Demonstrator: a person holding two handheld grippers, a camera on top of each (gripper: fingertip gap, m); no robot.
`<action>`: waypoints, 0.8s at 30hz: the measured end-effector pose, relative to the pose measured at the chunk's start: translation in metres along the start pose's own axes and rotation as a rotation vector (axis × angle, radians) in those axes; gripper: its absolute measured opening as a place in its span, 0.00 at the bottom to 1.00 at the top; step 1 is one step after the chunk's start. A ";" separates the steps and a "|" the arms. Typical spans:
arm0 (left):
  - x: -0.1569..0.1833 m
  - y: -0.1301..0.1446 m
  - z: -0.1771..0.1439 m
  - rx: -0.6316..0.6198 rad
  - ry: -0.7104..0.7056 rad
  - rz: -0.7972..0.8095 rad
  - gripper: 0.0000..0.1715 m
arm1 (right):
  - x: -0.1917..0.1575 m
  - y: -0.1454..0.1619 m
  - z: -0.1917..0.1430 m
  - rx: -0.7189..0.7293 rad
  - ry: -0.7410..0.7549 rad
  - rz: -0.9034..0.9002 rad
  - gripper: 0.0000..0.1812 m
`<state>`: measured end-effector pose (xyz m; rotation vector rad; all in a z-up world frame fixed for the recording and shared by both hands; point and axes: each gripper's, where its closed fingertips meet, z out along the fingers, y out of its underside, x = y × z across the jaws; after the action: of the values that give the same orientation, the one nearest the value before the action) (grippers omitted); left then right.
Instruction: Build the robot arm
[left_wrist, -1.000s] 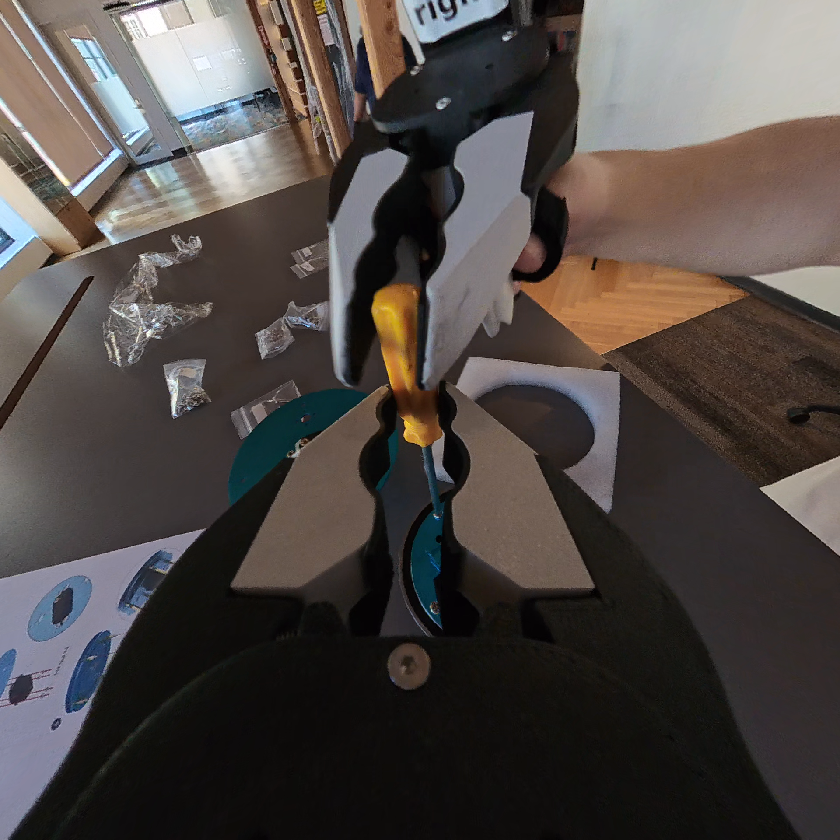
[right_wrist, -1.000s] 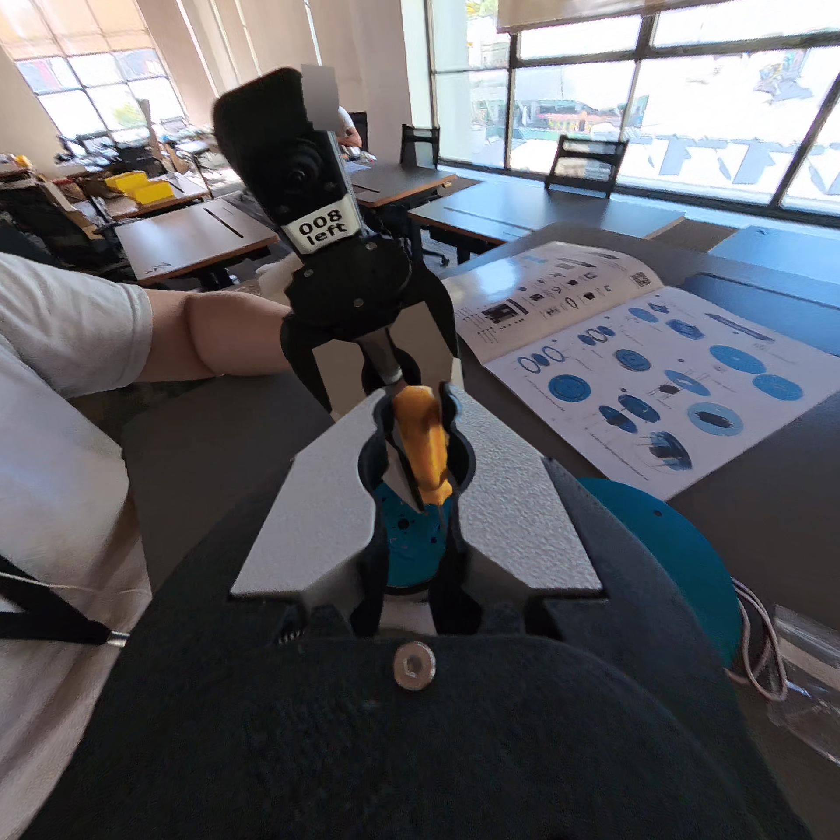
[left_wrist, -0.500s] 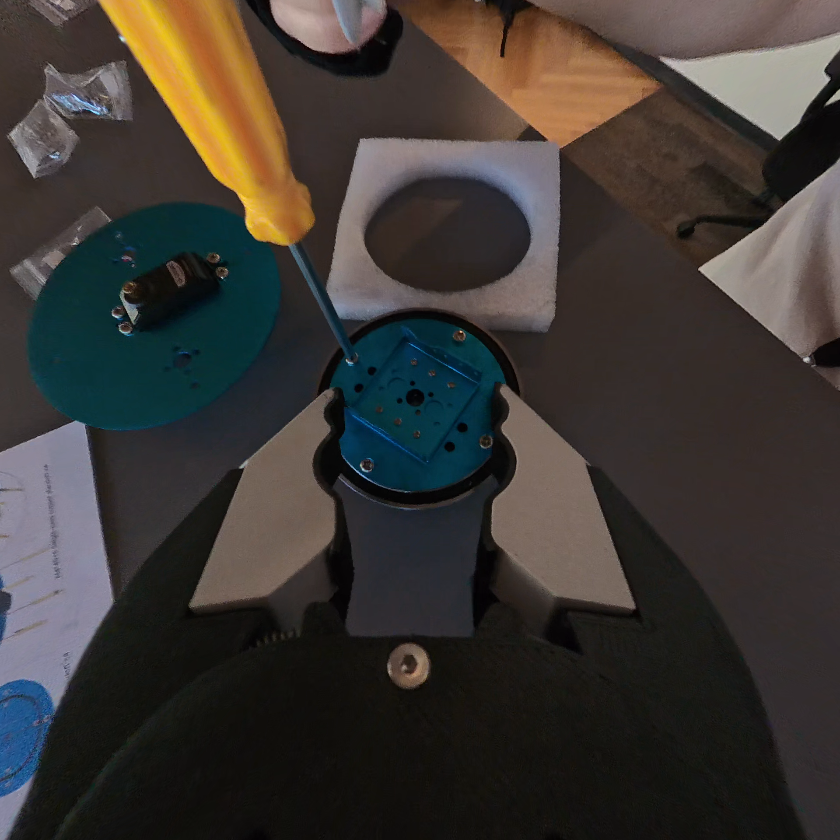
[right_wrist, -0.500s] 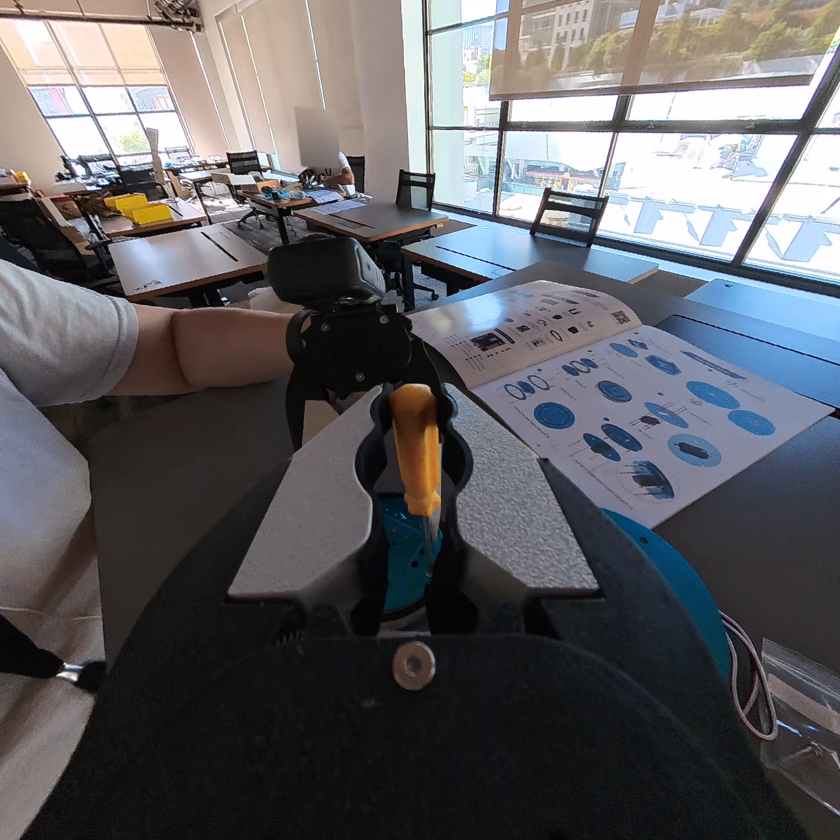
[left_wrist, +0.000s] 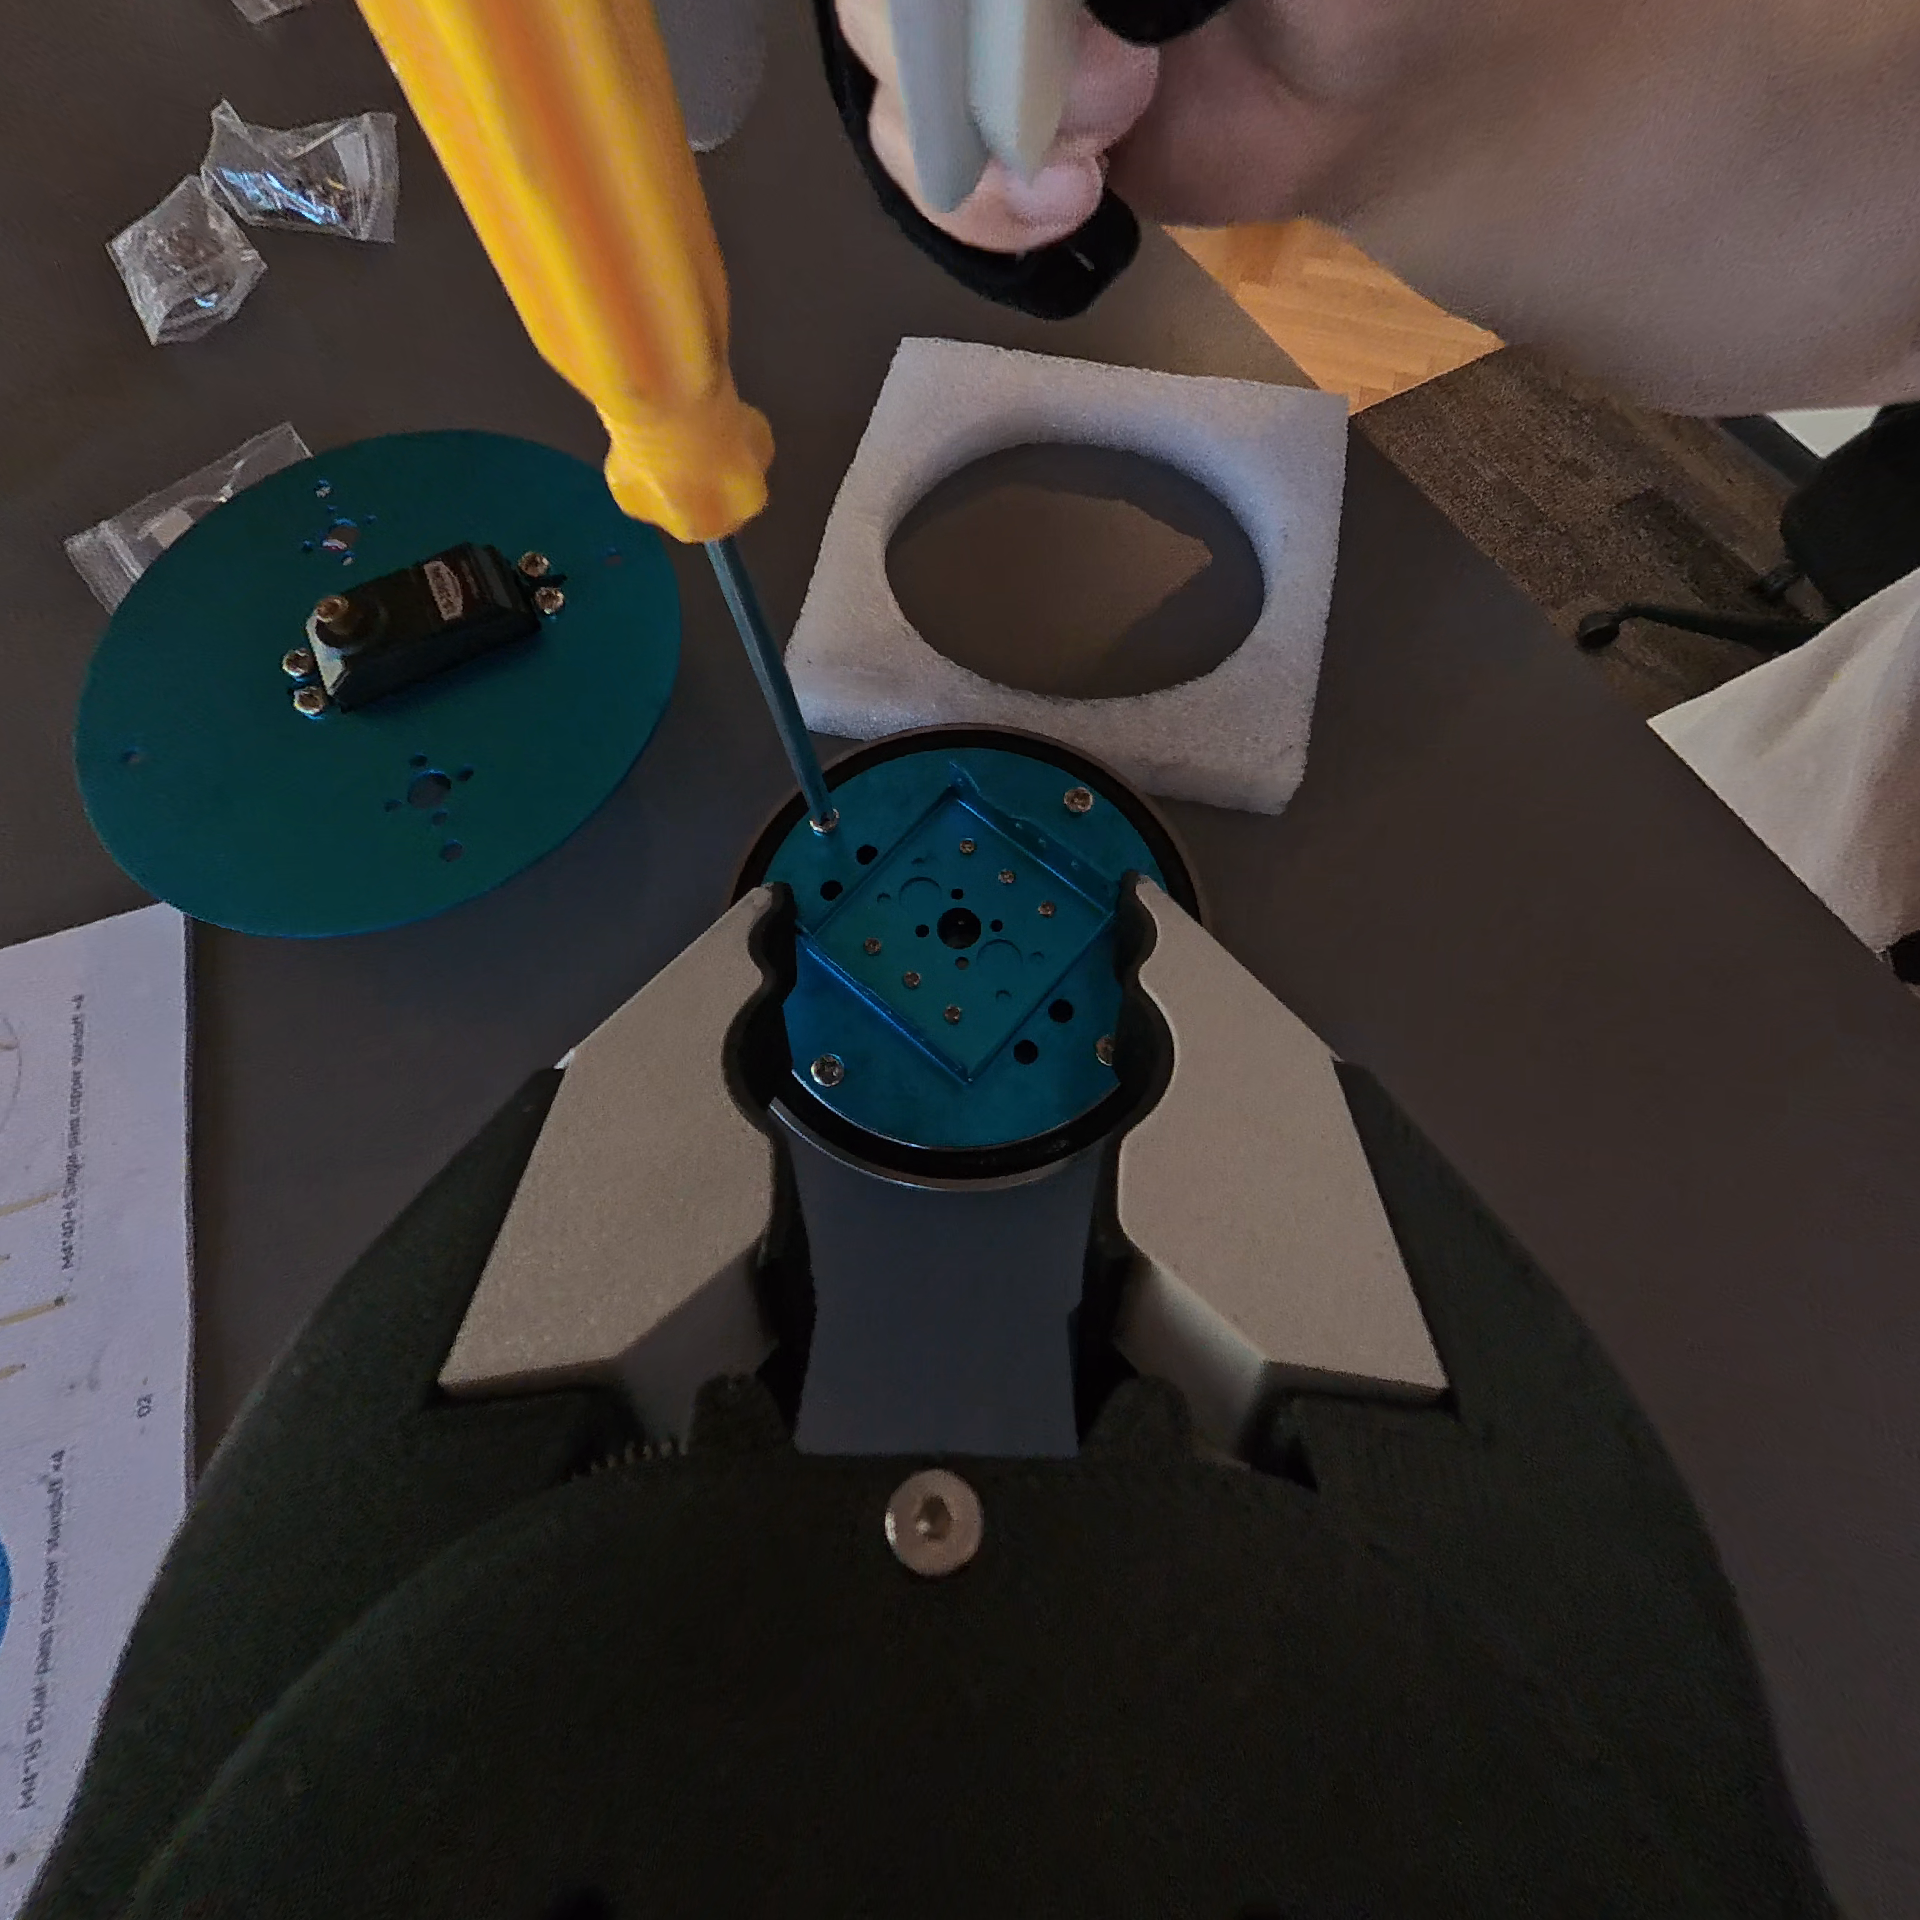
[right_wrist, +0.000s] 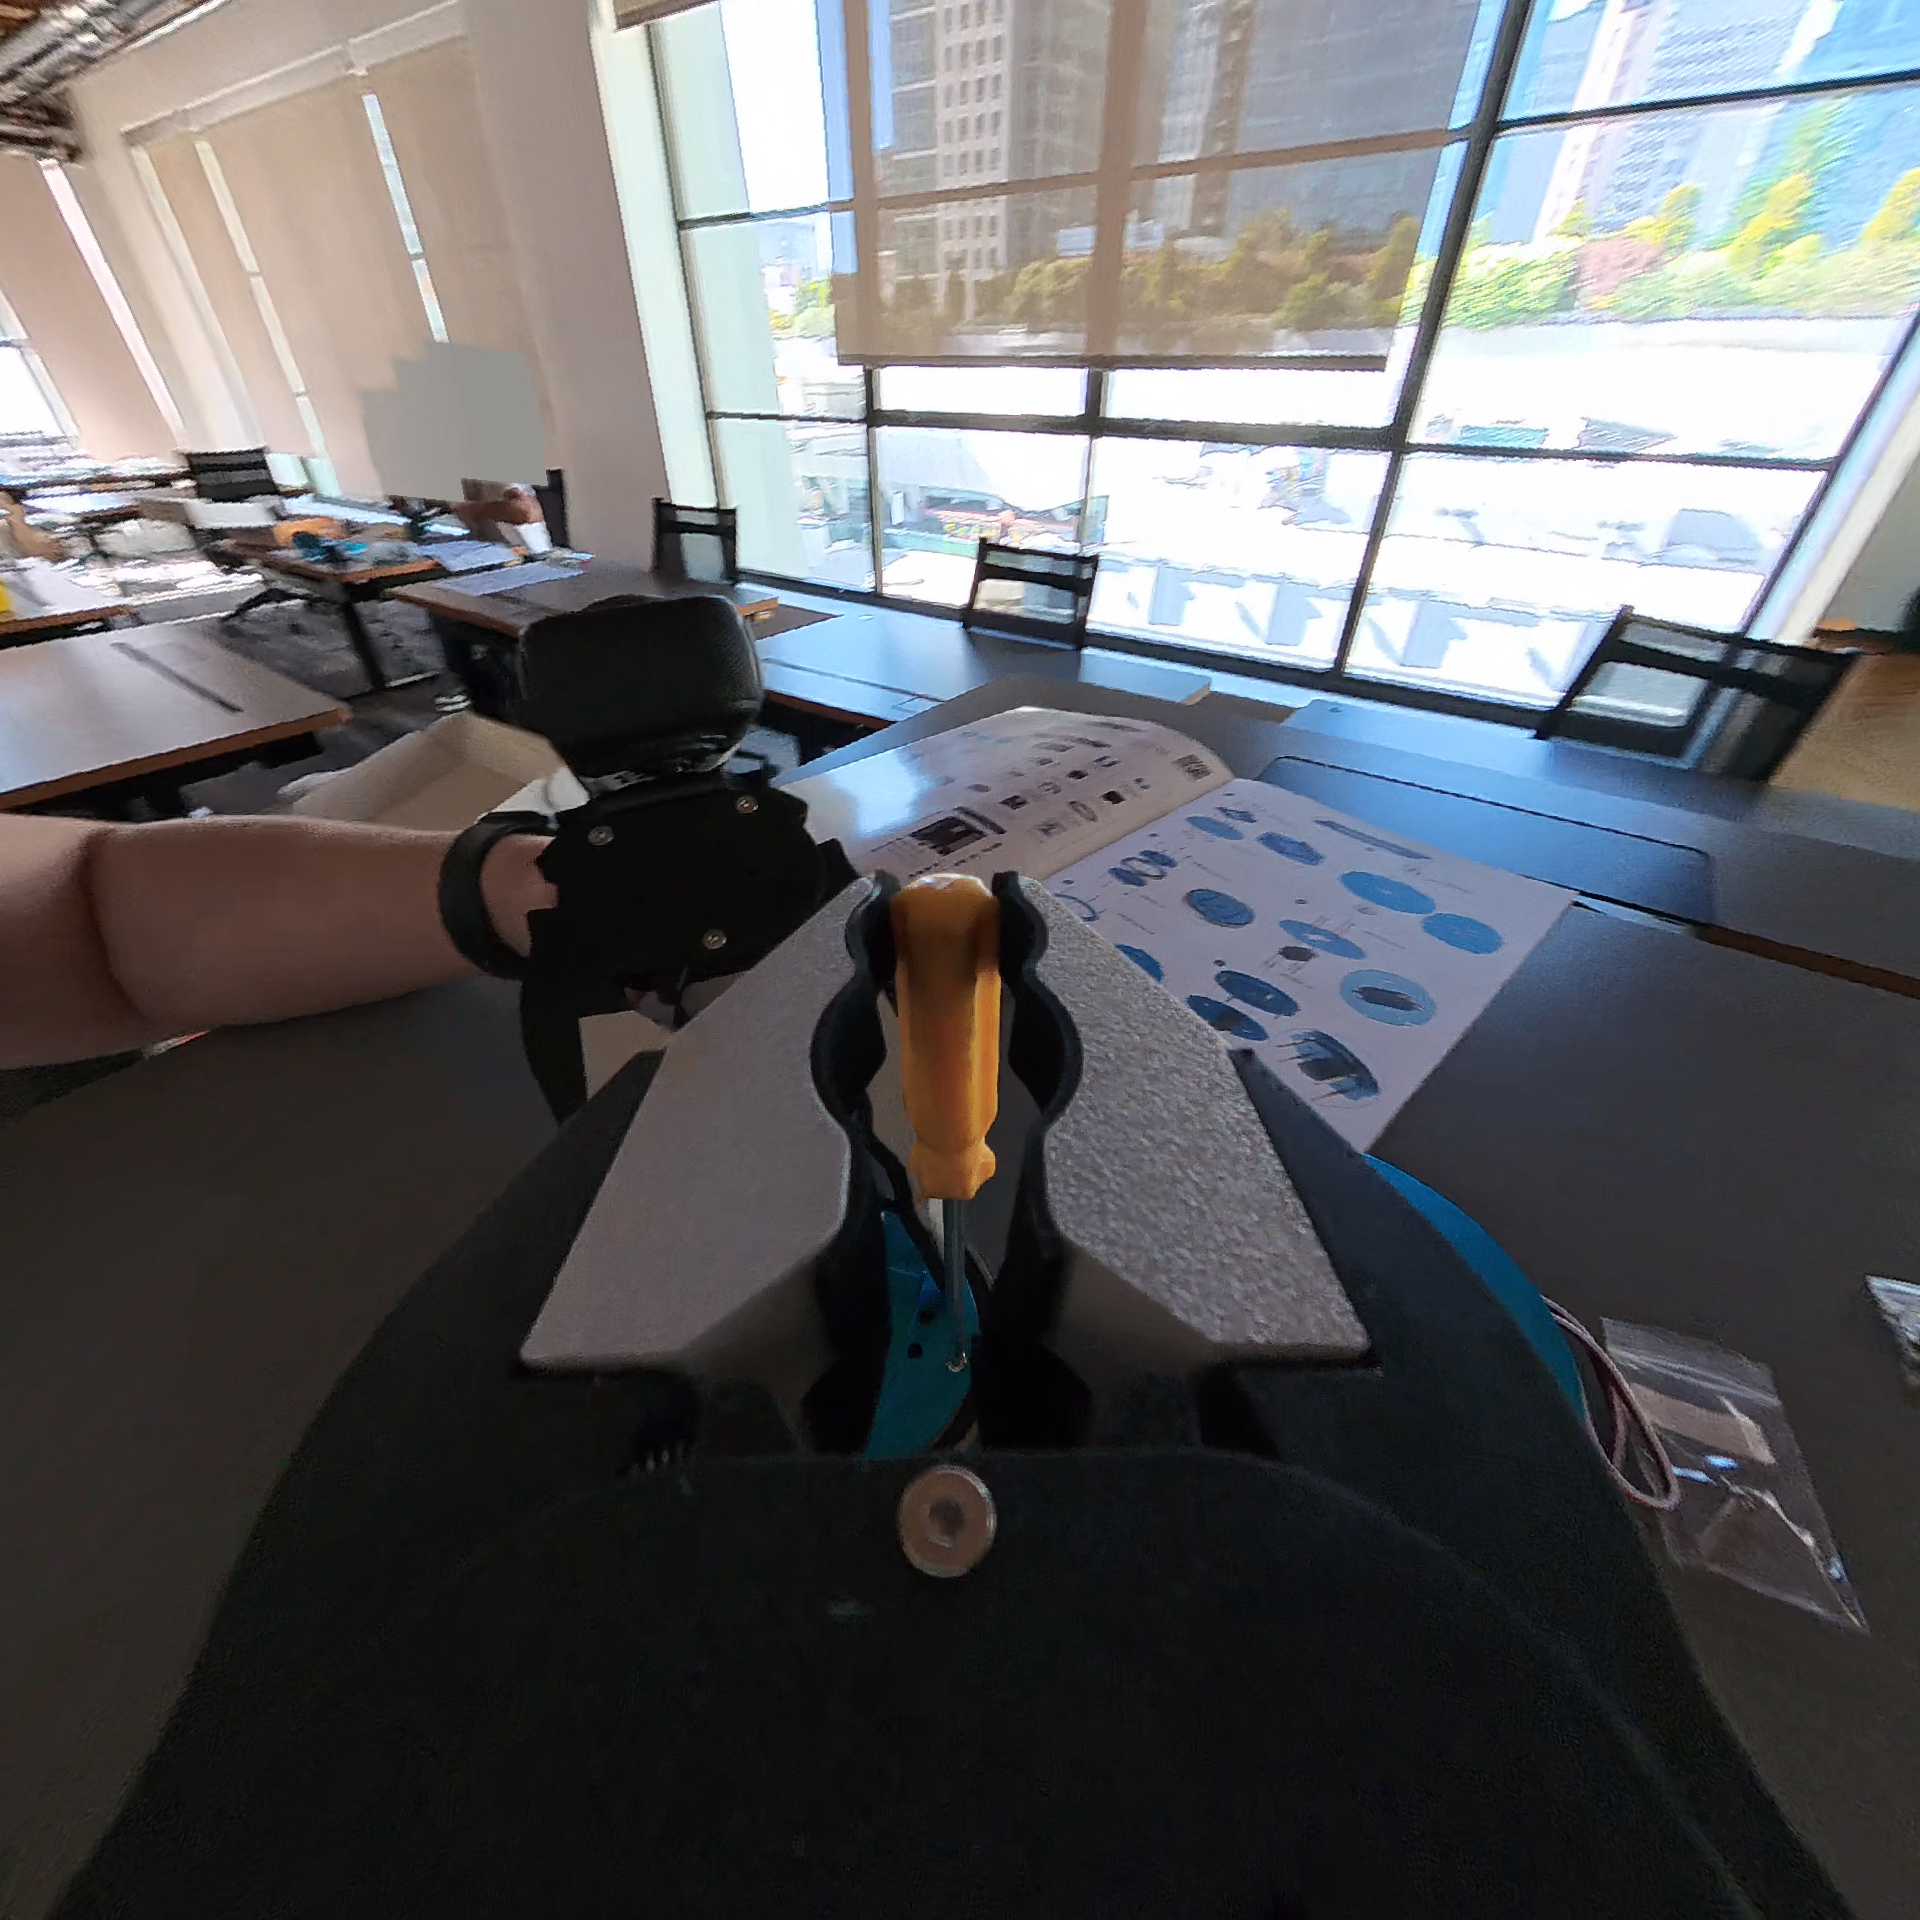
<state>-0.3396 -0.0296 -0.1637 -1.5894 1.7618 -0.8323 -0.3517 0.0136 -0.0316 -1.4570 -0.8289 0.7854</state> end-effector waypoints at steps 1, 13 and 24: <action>0.000 0.000 0.000 -0.001 -0.003 -0.001 0.36 | 0.001 0.000 -0.001 0.012 0.032 -0.003 0.10; 0.000 -0.002 0.002 0.003 -0.020 -0.022 0.37 | 0.006 -0.002 -0.004 0.078 0.365 -0.023 0.10; 0.000 -0.002 0.002 0.001 -0.018 -0.019 0.36 | 0.002 -0.003 -0.003 0.061 0.318 -0.062 0.10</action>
<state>-0.3371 -0.0298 -0.1635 -1.6099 1.7356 -0.8250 -0.3485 0.0142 -0.0287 -1.4478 -0.5990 0.5099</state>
